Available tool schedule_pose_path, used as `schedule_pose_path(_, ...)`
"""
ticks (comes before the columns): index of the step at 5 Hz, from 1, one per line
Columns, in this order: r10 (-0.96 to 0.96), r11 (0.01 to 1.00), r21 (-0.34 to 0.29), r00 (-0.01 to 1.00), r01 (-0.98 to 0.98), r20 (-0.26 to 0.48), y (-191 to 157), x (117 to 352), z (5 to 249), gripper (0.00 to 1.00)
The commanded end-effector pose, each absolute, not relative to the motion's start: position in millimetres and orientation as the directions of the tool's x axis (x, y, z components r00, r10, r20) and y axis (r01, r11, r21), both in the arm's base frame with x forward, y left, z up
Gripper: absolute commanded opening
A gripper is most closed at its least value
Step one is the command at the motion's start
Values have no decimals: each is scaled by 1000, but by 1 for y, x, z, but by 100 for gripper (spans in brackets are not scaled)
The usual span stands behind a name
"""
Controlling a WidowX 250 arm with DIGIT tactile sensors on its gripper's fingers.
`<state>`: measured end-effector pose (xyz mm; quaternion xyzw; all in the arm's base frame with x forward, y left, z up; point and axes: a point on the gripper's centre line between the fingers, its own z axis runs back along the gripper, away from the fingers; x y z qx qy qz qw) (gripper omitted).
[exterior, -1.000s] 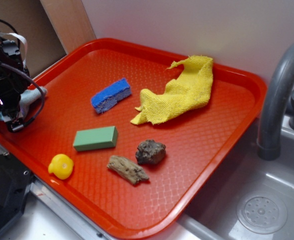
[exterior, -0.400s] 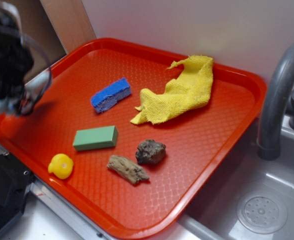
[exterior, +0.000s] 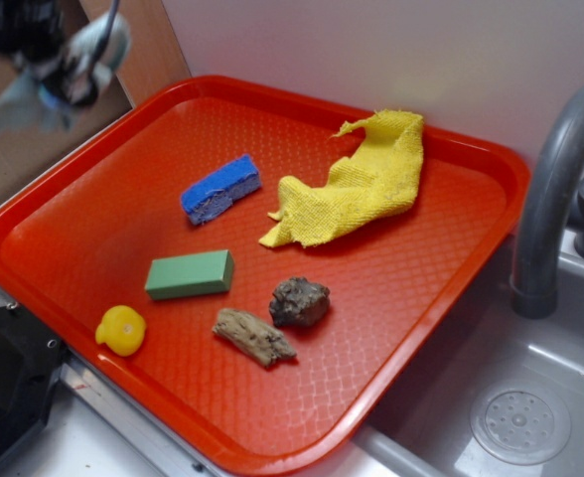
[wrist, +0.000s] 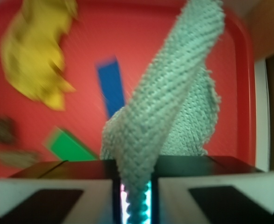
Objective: Grab the blue cloth.
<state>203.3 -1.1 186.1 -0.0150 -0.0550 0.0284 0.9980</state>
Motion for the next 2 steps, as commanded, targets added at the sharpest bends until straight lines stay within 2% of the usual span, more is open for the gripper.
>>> schedule_pose_path(1,233,958,-204,962,-203,140,32,212,253,0)
schedule_pose_path(2,196,976,-129,968,-176,160,40,210,250,0)
